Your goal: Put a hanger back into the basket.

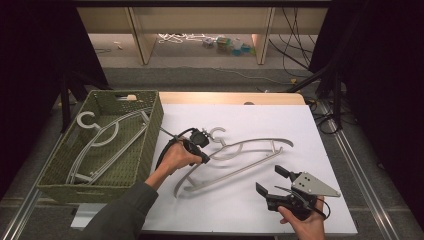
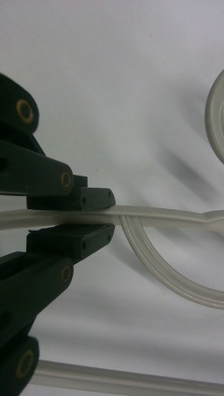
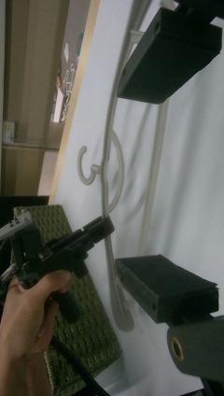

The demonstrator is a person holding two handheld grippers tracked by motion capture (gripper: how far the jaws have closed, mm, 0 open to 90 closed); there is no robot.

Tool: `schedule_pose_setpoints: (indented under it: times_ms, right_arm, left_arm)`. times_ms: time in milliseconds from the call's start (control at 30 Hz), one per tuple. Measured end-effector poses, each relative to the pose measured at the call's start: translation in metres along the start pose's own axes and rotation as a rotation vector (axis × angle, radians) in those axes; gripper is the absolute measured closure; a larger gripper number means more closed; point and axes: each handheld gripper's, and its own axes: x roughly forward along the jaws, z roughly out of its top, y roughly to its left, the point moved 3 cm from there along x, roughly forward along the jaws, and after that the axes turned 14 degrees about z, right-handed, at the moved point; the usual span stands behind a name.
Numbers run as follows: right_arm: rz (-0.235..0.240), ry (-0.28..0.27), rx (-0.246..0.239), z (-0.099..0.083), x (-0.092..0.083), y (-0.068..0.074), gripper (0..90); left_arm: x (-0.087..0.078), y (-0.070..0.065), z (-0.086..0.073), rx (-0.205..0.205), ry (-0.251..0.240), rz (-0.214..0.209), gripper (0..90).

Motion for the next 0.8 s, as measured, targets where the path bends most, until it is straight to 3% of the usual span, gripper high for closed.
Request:
schedule_pose_setpoints:
  times_ms: [133, 300, 600, 667, 700, 800]
  right_arm:
    - [0.001, 0.005, -0.001, 0.000, 0.000, 0.000, 16.3]
    - [-0.010, 0.014, -0.006, 0.000, 0.000, 0.000, 16.3]
    - [-0.011, 0.012, -0.008, 0.000, 0.000, 0.000, 16.2]
    - [-0.011, 0.012, -0.009, 0.000, 0.000, 0.000, 16.3]
    - [-0.008, 0.013, -0.010, 0.000, -0.001, 0.000, 16.3]
    - [0.001, 0.010, -0.001, 0.000, 0.000, 0.000, 16.2]
  left_arm:
    - [-0.008, 0.005, 0.000, -0.052, -0.041, -0.008, 81.6]
    - [-0.021, 0.012, -0.002, -0.050, -0.052, -0.010, 81.6]
    - [-0.054, 0.019, 0.002, -0.056, -0.115, -0.019, 81.6]
    - [-0.058, 0.019, 0.003, -0.085, -0.132, -0.025, 81.6]
    - [-0.062, 0.021, 0.002, -0.061, -0.126, -0.017, 81.6]
    - [-0.071, 0.023, 0.004, -0.070, -0.139, -0.016, 81.6]
